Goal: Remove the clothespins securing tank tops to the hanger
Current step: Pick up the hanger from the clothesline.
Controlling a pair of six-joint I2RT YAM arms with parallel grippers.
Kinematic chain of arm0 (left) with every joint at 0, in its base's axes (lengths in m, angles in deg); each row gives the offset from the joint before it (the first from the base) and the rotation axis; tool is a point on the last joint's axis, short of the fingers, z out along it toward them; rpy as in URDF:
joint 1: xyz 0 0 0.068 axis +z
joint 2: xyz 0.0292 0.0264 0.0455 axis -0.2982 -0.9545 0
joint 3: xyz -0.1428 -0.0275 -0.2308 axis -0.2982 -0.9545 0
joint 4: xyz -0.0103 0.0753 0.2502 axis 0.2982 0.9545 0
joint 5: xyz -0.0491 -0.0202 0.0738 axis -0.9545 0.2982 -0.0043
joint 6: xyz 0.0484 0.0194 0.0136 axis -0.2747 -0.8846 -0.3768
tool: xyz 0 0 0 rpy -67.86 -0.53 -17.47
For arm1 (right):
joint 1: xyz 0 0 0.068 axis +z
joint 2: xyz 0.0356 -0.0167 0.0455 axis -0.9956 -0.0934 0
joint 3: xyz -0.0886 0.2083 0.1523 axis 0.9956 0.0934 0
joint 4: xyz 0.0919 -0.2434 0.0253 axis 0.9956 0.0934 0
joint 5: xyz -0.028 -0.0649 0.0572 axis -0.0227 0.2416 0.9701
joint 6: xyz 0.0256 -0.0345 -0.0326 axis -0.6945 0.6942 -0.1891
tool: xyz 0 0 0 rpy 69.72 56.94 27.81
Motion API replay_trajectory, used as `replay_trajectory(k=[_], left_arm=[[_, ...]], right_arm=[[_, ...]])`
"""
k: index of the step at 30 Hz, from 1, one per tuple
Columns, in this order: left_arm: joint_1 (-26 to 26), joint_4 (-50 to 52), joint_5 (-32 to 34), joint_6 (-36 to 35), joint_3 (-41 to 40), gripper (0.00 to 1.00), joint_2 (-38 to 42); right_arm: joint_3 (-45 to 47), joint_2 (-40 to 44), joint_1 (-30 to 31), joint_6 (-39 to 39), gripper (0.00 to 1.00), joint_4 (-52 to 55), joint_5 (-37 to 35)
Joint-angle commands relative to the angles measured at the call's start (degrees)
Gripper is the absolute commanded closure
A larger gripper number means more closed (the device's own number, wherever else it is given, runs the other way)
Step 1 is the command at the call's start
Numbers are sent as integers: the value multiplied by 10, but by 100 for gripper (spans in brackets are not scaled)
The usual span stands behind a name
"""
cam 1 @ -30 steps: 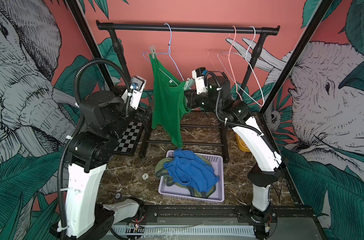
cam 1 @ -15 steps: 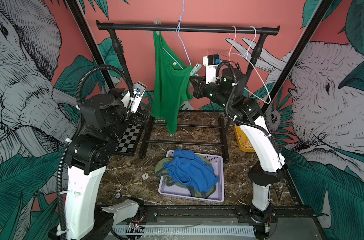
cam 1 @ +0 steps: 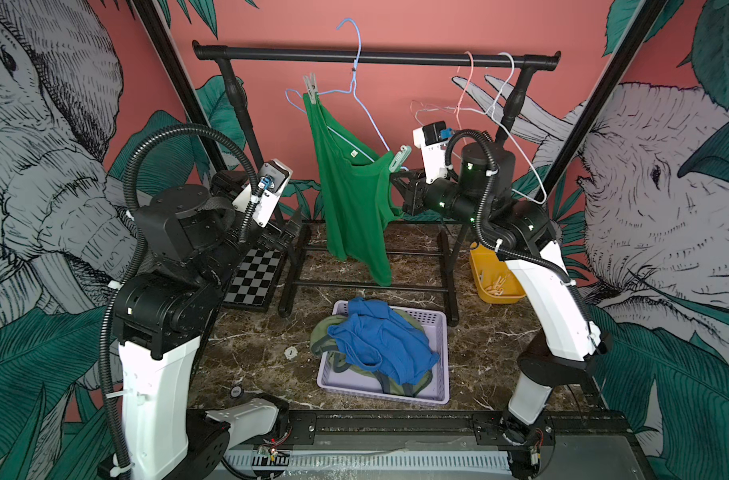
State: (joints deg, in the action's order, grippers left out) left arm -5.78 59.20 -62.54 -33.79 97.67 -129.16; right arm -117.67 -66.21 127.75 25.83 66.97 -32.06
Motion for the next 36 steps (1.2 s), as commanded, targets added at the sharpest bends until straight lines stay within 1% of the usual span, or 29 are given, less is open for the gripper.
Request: replay_trajectory(k=[1,3,5,9,13,18,21,25,30,36], left_arm=[[3,21,-31,-43,13,1,3],[2,34,-48,-54,18,1,3],[2,44,-68,-50,32,1,3],[3,71,-140,-25,78,1,-7],[3,84,-199,7,116,1,-16],[9,89,-267,45,143,1,-20],[13,86,-313,80,161,1,-20],[18,83,-368,118,192,1,-27],[20,77,-379,129,210,1,-44],[21,74,-380,129,216,1,-57]], right_arm=[[-11,46,0,21,100,-23,28],[-20,56,0,28,100,-1,37],[-31,66,0,37,100,32,42],[-23,92,1,59,100,76,56],[31,155,1,63,100,71,63],[43,198,2,66,100,107,75],[82,234,2,77,100,121,91],[137,289,2,73,100,116,101],[138,328,2,61,100,135,105],[87,341,2,58,100,176,109]])
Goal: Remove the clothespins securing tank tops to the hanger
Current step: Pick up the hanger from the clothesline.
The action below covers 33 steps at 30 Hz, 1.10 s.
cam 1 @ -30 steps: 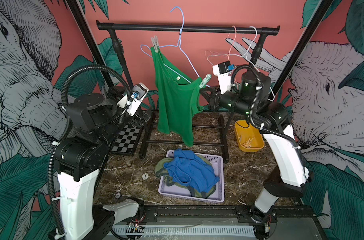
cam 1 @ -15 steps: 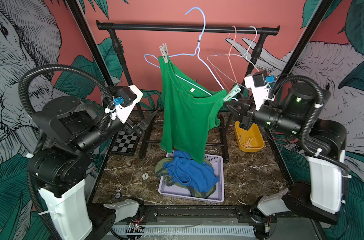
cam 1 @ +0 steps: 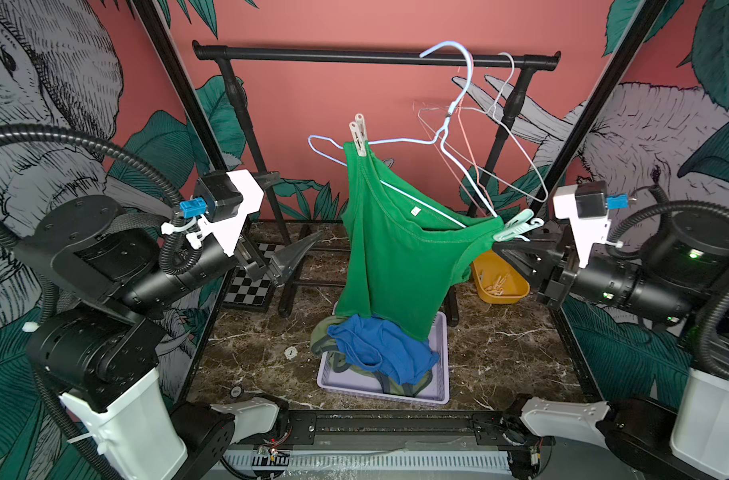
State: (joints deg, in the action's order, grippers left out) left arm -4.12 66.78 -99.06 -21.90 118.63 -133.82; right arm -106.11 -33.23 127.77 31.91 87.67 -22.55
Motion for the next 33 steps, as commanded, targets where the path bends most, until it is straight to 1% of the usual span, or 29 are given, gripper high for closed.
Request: replay_trajectory(k=[1,5,9,16,17,24,26,29,31,33], left_arm=[[6,-3,-14,10,6,1,-12],[8,-3,-13,8,5,1,-12],[10,0,-19,8,8,1,-11],[12,8,-28,8,15,1,-4],[12,10,-47,7,19,1,-3],[12,22,-66,2,60,1,-4],[12,13,-69,12,48,1,-5],[12,-9,-66,27,-5,1,-7],[12,-22,-50,30,-33,1,-12],[13,-35,-55,40,-61,1,-19]], right_arm=[[-31,14,2,-4,100,-29,14],[-23,26,1,-6,100,-29,22],[13,39,2,-7,100,-38,34],[133,72,2,-12,100,-85,62],[152,77,1,-13,100,-95,66],[304,124,2,-20,100,-153,69],[352,135,1,-24,100,-167,71],[424,153,1,-29,100,-196,68],[472,166,2,-30,100,-219,68],[510,174,1,-34,100,-242,76]])
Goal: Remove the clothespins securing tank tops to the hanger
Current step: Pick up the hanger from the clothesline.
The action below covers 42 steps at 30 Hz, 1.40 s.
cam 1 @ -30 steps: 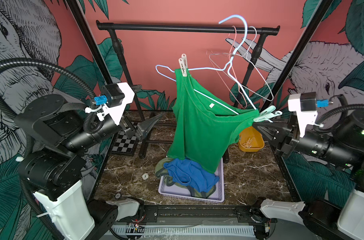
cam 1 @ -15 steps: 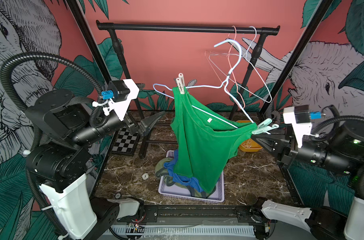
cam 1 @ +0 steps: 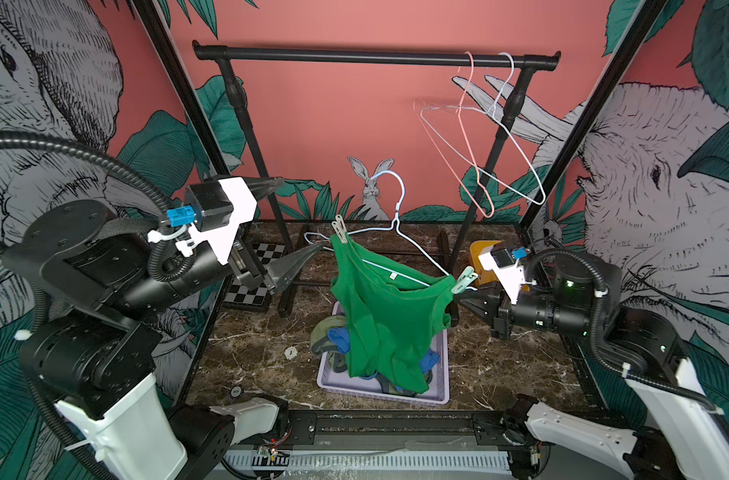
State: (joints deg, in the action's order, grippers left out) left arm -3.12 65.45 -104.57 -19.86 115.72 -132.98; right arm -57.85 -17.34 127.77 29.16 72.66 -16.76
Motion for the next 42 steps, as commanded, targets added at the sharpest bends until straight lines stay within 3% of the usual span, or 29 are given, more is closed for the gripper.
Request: replay_trajectory(k=[1,5,12,20,30,33,42], left_arm=[[2,-26,-11,24,-45,1,-33],[2,-60,-40,59,-128,1,-37],[3,-91,-93,60,-239,1,-33],[3,-106,-185,80,-246,6,-49],[2,-125,-195,88,-272,12,-56],[2,-127,-208,90,-275,26,-56],[2,-135,-241,106,-286,90,-49]], right_arm=[[43,17,2,-9,100,-102,23],[95,35,1,-27,100,-168,41],[149,47,1,-47,100,-243,67],[146,13,1,-30,100,-250,76],[118,-32,2,-24,100,-258,133],[114,-41,1,-17,100,-249,132],[112,-43,1,-7,100,-242,122]])
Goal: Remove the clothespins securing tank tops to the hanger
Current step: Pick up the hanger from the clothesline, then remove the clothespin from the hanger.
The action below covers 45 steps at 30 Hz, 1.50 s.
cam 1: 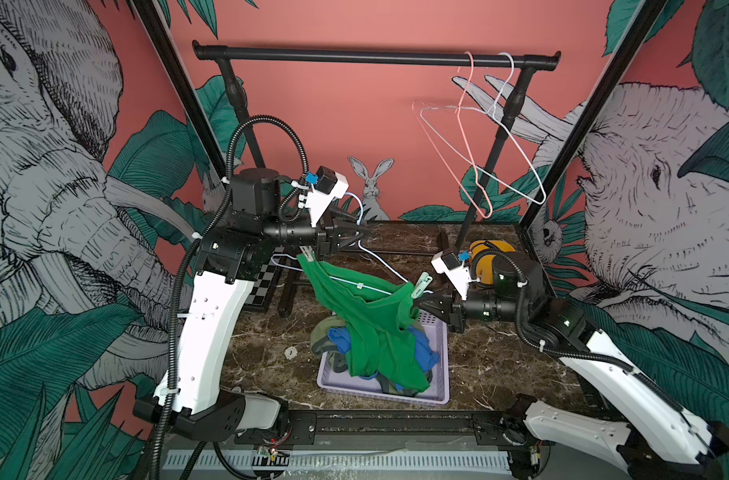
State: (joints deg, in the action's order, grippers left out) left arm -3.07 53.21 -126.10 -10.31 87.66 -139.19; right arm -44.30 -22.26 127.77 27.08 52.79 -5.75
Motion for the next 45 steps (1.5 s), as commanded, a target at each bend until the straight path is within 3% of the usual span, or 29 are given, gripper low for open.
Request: replay_trajectory(k=[1,2,6,7,10,12,19,34,45], left_arm=[[2,-11,-28,11,-7,96,15],[2,-10,-27,10,-9,100,16],[2,1,-29,3,-14,100,20],[3,8,-29,-4,-13,100,22],[2,27,-28,-20,-9,100,25],[2,39,-29,-33,-6,100,26],[3,50,-31,-32,6,100,20],[2,24,-9,-10,-14,100,18],[1,10,-19,1,-22,100,13]], right_arm=[[-26,5,1,14,100,-40,12],[-28,5,1,15,100,-38,13],[-33,2,1,22,100,-23,11],[-33,2,1,23,96,-19,8],[-33,7,2,29,63,-5,-6],[-33,16,1,34,52,8,-18],[-33,70,0,40,36,27,-30],[-33,11,0,-2,34,-61,22],[-22,9,0,-15,51,-80,28]])
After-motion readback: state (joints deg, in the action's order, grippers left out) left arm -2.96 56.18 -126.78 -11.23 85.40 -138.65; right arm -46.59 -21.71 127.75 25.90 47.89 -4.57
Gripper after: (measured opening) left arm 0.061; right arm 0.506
